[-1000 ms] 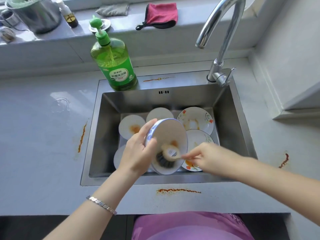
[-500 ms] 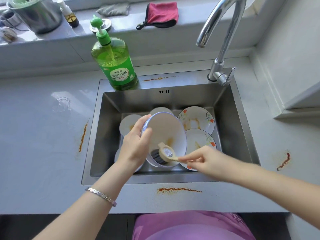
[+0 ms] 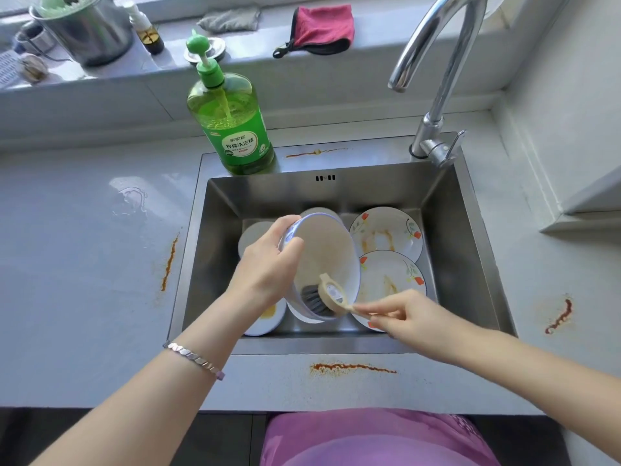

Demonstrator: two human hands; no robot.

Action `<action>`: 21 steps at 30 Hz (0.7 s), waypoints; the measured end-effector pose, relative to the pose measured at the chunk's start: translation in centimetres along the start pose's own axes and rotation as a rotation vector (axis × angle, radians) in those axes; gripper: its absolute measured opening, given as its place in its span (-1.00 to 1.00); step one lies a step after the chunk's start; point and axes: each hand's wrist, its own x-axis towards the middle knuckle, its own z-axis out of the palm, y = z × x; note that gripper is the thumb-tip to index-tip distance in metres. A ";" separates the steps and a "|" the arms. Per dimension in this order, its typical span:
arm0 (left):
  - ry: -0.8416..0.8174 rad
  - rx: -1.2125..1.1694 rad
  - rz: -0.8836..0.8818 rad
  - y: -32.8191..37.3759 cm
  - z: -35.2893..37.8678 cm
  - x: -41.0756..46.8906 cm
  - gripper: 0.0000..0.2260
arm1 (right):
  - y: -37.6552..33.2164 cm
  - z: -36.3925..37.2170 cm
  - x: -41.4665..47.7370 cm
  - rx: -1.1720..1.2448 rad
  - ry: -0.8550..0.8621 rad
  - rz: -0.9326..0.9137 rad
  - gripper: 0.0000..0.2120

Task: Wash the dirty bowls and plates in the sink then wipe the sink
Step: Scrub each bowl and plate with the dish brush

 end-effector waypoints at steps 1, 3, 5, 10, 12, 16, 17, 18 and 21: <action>-0.001 -0.002 -0.005 -0.1 -0.1 0.0 -0.69 | 0.0 -0.3 -0.1 0.068 -0.012 -0.005 -0.70; -0.023 -0.007 -0.009 -0.2 -0.3 0.0 -0.71 | 0.7 -1.4 -0.1 -0.001 0.026 0.000 -0.71; -0.087 0.008 0.010 -0.1 -0.2 -0.3 -0.70 | 0.4 -3.0 0.0 -0.202 0.086 0.030 -0.70; -0.214 -0.007 0.026 0.1 1.2 -1.3 -0.69 | -1.2 -4.1 0.8 -1.039 0.368 -0.185 -0.53; -0.175 -0.024 0.021 0.1 0.8 -0.8 -0.70 | -0.8 -3.4 0.1 -1.107 0.456 -0.280 -0.42; -0.104 -0.011 -0.004 -0.1 -0.4 0.5 -0.70 | 0.8 -1.7 -1.3 -0.727 0.217 -0.033 -0.58; -0.096 -0.030 -0.030 -0.2 -0.6 0.7 -0.71 | 0.8 -1.8 -1.5 -0.540 0.203 -0.028 -0.63; -0.089 -0.064 -0.061 -0.3 -0.8 0.7 -0.72 | 0.6 -2.2 -1.8 -0.329 0.231 -0.031 -0.66; -0.070 -0.158 -0.110 -0.5 -1.6 1.2 -0.74 | 0.5 -3.8 -1.9 0.153 0.438 0.023 -0.69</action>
